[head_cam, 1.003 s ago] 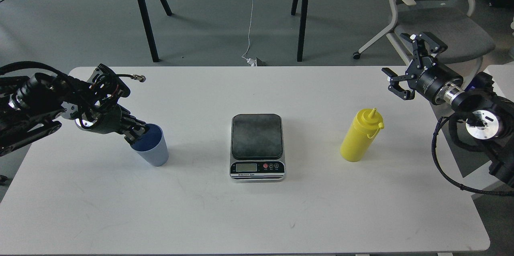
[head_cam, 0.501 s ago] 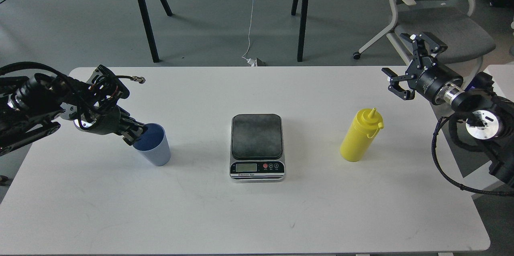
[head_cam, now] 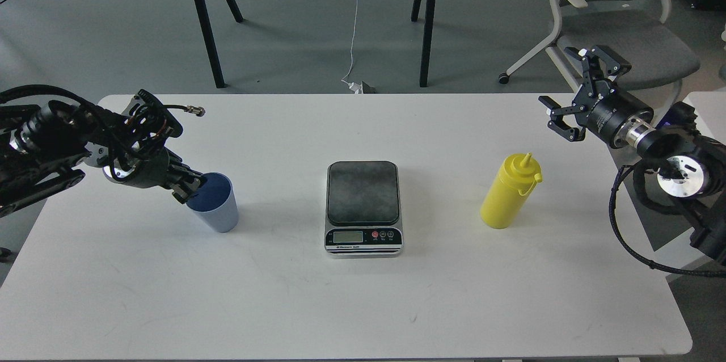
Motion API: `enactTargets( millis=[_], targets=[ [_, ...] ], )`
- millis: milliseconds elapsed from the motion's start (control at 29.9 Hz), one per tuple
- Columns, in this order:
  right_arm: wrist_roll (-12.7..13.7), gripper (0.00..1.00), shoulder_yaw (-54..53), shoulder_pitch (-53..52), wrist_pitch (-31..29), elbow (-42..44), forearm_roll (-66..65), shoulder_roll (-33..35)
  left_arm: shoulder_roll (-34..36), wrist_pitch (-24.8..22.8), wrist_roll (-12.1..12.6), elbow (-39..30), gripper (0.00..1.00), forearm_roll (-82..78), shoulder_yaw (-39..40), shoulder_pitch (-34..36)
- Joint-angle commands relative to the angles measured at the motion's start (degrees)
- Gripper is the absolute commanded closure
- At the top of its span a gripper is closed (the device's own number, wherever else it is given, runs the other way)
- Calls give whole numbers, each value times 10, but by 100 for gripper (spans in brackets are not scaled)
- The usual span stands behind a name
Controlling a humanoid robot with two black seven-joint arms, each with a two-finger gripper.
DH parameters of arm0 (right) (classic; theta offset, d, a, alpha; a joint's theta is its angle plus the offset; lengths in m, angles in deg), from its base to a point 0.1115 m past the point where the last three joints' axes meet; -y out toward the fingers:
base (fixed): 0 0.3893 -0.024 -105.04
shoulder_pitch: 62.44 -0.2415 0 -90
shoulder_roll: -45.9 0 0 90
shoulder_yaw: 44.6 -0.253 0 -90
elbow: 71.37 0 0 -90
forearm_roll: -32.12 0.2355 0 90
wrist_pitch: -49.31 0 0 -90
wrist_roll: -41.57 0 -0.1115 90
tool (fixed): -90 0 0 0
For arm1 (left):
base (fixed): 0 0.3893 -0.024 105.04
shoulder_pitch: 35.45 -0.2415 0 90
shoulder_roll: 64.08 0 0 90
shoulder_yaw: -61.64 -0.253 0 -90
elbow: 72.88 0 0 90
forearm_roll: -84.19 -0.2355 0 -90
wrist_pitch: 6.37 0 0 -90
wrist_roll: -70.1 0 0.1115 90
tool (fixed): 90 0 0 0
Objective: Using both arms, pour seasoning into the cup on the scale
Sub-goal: 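Lift the blue cup with the left gripper and carry it over the scale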
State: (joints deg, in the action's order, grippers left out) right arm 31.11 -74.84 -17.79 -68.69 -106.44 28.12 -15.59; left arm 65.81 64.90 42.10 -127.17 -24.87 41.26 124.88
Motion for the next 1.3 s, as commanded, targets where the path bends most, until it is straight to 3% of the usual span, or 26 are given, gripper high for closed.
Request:
enactTargets(
  millis=[0, 903, 1270],
  targets=[
    [0, 1, 0, 0, 0, 0, 0, 0, 1, 1, 0, 0, 99, -1, -1, 7],
    [0, 1, -3, 1, 0, 0, -1, -1, -2, 1, 0, -6, 99, -9, -33, 60],
    [0, 1, -2, 1, 0, -1, -1, -2, -4, 1, 0, -68, 99, -41, -41, 110]
  ],
)
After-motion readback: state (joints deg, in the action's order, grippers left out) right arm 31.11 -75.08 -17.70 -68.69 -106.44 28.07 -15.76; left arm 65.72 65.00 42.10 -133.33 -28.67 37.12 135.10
